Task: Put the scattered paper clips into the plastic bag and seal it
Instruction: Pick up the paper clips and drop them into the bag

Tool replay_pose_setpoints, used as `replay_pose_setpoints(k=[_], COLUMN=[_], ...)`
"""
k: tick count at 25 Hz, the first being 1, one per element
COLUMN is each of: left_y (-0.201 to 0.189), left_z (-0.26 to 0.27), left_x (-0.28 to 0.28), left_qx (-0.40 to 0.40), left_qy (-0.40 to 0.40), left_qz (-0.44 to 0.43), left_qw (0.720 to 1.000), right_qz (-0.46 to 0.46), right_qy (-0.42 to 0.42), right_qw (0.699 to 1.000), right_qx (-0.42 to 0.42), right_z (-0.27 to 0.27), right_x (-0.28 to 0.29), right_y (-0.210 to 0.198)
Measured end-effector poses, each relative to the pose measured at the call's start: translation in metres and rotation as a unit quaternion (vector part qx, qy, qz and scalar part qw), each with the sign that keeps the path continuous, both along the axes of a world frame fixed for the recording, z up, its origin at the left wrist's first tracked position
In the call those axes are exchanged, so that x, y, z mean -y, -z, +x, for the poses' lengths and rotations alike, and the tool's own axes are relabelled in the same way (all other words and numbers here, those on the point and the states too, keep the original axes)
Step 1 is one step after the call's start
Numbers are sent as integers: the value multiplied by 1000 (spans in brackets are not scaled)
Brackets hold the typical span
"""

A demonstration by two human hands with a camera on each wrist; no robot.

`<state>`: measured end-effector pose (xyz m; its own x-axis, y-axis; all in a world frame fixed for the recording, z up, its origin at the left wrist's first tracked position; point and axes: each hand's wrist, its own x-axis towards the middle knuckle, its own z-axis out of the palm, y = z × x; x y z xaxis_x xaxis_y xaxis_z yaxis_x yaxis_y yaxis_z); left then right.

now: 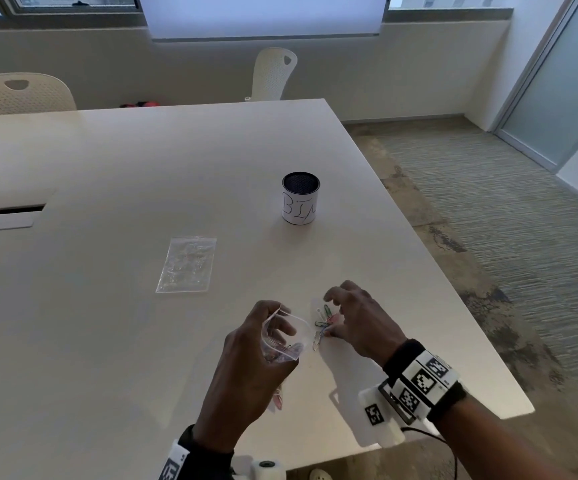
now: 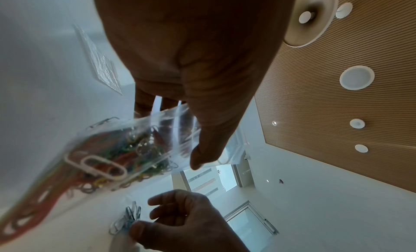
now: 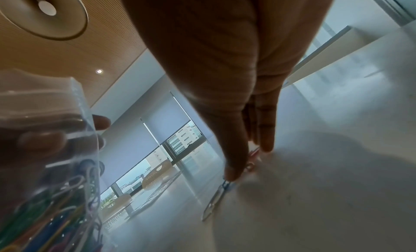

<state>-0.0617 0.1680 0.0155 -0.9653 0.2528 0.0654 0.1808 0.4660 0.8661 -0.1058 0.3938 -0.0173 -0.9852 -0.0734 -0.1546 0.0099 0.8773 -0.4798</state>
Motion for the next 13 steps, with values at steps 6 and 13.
replay_pose_setpoints(k=[6, 13], left_y=[1, 2], left_z=[-1, -4], left_x=[4, 3], left_qx=[1, -1], left_qy=[-6, -6], left_qz=[-3, -2], left_qw=[1000, 1000], right_qz=[68, 93], right_qy=[-89, -92], right_qw=[993, 988], right_qx=[-27, -87], right_z=[7, 2], right_x=[3, 6], right_y=[10, 19])
